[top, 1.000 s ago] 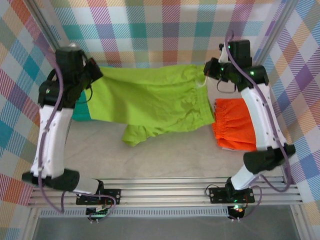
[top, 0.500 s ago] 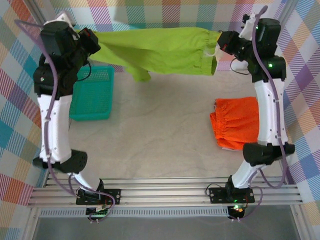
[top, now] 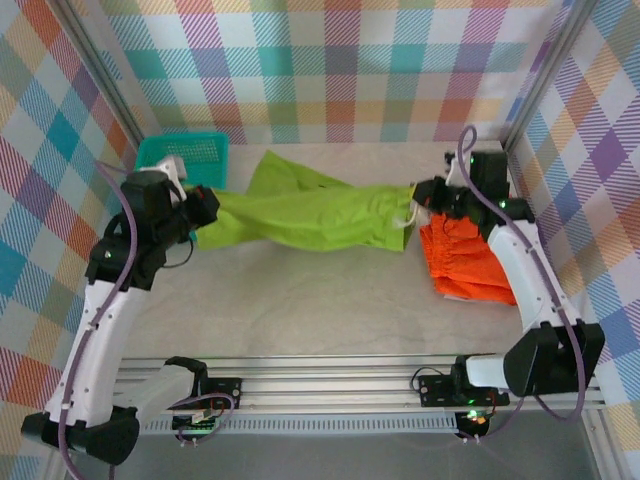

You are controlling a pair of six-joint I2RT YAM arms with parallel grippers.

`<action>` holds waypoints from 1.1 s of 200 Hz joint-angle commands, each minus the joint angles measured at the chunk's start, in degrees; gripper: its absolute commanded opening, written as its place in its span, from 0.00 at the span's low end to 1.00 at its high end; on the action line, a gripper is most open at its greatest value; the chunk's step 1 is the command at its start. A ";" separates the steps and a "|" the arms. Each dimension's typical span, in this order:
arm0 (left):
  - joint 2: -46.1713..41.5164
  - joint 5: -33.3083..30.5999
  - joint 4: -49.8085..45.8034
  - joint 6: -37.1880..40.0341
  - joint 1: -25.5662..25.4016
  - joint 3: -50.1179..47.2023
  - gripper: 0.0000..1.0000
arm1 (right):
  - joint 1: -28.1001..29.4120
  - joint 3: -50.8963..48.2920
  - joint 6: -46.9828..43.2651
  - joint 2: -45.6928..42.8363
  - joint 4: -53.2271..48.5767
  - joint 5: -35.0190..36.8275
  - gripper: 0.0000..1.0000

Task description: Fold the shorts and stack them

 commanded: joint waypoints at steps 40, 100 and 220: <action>-8.42 -4.82 -7.85 -1.02 -1.18 -4.00 0.00 | 0.70 -12.72 1.60 -14.99 -5.24 -3.43 0.00; 4.33 -5.86 -4.22 -1.09 -1.35 1.80 0.00 | 0.69 -11.22 3.98 -11.17 -5.06 6.04 0.00; 40.42 -9.70 -0.43 -1.97 -1.28 21.58 0.01 | -0.01 1.33 9.57 11.76 -1.20 14.81 0.04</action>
